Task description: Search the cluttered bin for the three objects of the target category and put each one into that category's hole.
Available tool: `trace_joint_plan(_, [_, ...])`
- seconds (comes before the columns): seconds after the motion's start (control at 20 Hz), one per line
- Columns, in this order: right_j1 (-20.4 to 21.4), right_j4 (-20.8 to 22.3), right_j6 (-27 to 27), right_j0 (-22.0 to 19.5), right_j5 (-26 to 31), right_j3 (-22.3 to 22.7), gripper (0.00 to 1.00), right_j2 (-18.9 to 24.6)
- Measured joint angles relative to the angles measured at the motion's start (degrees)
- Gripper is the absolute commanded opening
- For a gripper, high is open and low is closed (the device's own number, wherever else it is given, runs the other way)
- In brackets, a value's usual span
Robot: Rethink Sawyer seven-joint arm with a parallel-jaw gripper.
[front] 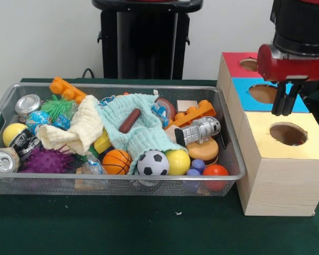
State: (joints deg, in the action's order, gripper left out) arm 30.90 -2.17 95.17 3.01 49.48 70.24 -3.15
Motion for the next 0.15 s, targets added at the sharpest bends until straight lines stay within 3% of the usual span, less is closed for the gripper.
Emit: trace_joint_plan(0.15, [1.6, 0.0, 0.0, 0.0, 1.0, -1.3, 0.00, -0.8])
